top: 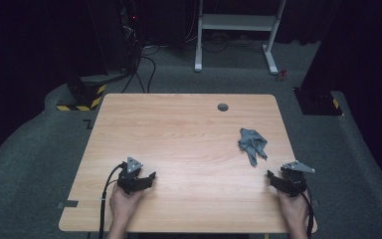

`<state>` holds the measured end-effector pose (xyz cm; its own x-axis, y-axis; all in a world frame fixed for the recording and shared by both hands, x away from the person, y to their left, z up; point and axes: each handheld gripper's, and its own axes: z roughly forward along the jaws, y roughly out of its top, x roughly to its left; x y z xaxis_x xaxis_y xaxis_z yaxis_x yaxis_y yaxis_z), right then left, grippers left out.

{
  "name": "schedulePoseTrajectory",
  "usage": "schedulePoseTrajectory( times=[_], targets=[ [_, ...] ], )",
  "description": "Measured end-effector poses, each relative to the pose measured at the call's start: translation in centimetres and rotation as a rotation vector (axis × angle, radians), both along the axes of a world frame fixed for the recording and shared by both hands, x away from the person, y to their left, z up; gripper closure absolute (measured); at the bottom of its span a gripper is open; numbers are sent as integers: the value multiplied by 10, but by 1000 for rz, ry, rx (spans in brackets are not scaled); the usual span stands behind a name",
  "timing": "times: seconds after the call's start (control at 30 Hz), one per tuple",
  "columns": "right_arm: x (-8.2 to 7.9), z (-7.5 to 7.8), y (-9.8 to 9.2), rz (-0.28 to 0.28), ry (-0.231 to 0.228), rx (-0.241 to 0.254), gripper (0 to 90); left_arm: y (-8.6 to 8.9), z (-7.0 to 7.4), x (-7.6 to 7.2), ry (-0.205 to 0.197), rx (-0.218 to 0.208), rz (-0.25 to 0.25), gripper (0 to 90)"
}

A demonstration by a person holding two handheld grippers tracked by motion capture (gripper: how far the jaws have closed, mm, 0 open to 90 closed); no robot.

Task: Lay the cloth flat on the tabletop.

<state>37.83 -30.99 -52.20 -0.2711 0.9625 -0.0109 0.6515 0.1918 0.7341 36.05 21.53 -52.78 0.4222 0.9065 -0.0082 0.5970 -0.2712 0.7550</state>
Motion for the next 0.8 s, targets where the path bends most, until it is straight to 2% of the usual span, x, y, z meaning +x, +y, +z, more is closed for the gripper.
schedulePoseTrajectory(
  times=[0.43,0.63,0.8],
  targets=[
    [0,0,0,-1,0,0,417,1,0,0,0,-4,1,317],
    [1,0,1,-7,-1,-7,387,1,0,0,3,-8,1,318],
    [0,1,2,-3,-15,-27,430,1,0,0,5,-8,-1,318]
  ],
)
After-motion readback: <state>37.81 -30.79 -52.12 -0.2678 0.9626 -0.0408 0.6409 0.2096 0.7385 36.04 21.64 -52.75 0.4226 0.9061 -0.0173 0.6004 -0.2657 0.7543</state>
